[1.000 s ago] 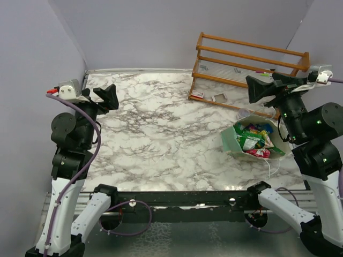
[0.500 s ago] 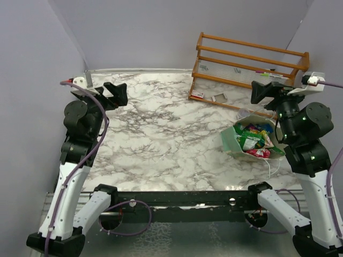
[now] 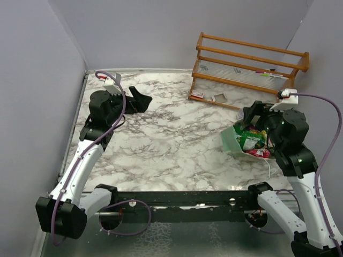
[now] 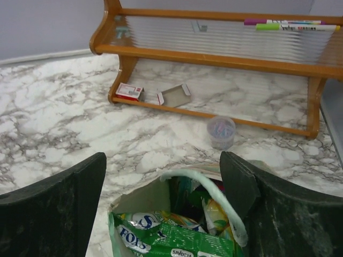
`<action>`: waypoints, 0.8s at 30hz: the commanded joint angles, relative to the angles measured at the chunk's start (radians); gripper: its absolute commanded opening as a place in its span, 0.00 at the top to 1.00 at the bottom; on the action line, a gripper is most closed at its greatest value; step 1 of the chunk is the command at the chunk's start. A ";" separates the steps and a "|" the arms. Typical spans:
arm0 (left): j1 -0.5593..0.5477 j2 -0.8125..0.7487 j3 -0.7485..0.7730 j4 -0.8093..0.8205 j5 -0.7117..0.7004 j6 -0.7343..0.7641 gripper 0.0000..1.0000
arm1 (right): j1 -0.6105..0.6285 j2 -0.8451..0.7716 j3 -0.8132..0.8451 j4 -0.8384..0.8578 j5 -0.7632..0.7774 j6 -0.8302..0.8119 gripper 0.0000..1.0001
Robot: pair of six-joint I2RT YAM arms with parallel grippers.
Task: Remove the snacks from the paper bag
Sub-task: Pick up the paper bag from the center of the board.
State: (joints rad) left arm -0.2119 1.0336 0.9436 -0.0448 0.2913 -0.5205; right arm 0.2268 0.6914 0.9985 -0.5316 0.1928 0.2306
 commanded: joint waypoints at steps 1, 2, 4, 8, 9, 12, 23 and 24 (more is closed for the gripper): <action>-0.007 -0.015 -0.021 0.088 0.116 -0.035 0.01 | -0.007 -0.007 -0.001 -0.071 -0.022 -0.029 0.16; -0.007 -0.019 -0.029 0.089 0.122 -0.036 0.01 | -0.007 -0.007 -0.003 -0.077 -0.010 -0.038 0.17; -0.007 -0.029 -0.041 0.098 0.130 -0.032 0.01 | -0.008 -0.005 -0.008 -0.081 0.024 -0.061 0.17; -0.007 -0.035 -0.057 0.106 0.132 -0.027 0.01 | -0.008 -0.005 -0.020 -0.056 0.053 -0.104 0.45; -0.008 -0.035 -0.059 0.107 0.135 -0.026 0.01 | -0.008 -0.006 -0.027 -0.042 0.058 -0.111 0.54; -0.009 -0.034 -0.060 0.106 0.142 -0.026 0.01 | -0.009 0.002 -0.025 -0.010 0.062 -0.122 0.86; -0.036 -0.029 -0.082 0.139 0.213 -0.080 0.01 | -0.009 0.124 0.288 0.190 -0.251 0.022 0.98; -0.043 -0.028 -0.081 0.141 0.216 -0.089 0.01 | -0.009 0.153 0.316 0.216 -0.271 0.043 0.98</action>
State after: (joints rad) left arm -0.2337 1.0172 0.8677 0.0429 0.4492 -0.5682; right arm 0.2195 0.7963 1.1549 -0.5835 0.0677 0.1677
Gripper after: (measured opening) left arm 0.991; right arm 0.021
